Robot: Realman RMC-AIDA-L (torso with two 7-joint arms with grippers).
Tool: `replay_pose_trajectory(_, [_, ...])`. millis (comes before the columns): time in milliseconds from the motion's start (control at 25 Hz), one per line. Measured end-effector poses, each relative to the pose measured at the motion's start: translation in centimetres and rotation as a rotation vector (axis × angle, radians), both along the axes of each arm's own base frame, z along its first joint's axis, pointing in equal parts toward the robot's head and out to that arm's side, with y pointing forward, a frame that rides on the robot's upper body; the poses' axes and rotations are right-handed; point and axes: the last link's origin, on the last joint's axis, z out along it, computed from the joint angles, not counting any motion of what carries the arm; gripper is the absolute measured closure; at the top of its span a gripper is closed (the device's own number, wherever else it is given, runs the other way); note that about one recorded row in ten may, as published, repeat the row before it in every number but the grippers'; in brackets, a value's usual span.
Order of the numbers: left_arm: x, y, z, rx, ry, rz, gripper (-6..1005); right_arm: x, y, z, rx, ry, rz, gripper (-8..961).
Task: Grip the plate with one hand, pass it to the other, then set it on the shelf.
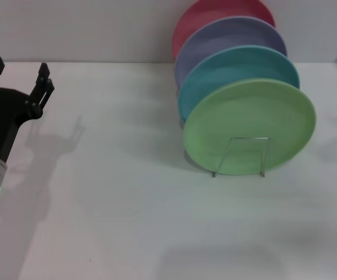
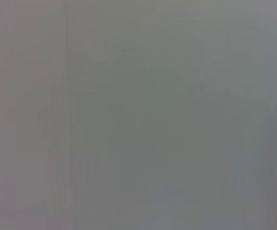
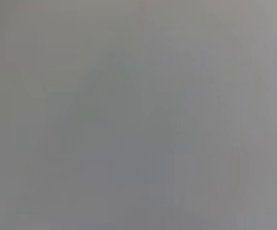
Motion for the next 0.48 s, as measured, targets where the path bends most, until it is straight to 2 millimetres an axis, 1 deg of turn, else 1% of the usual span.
replay_pose_trajectory(80, [-0.3,-0.1,0.0,0.001,0.003,0.009,186,1.9,-0.6,1.8,0.120,0.130,-0.094,122])
replay_pose_trajectory(120, [-0.3,-0.1,0.0,0.001,0.003,0.009,186,3.0,-0.9,2.6,0.167,0.190,-0.151,122])
replay_pose_trajectory(160, [-0.3,-0.1,0.0,0.001,0.003,0.009,186,5.2,-1.5,4.0,0.251,0.300,-0.261,123])
replay_pose_trajectory(200, [-0.3,-0.1,0.0,0.001,0.003,0.009,186,5.2,-1.5,4.0,0.251,0.300,-0.261,123])
replay_pose_trajectory(280, [-0.7,-0.3,-0.1,0.001,0.011,0.018,186,7.1,-2.2,4.7,0.325,0.400,-0.351,123])
replay_pose_trajectory(320, [-1.7,-0.7,-0.1,0.011,0.033,0.026,186,7.7,-2.3,4.9,0.353,0.435,-0.383,124])
replay_pose_trajectory(360, [-1.7,-0.7,-0.1,0.011,0.033,0.026,186,8.6,-2.4,5.1,0.394,0.493,-0.436,124])
replay_pose_trajectory(480, [-2.2,-0.8,0.0,0.024,0.038,0.034,186,9.0,-2.4,5.1,0.410,0.515,-0.458,125])
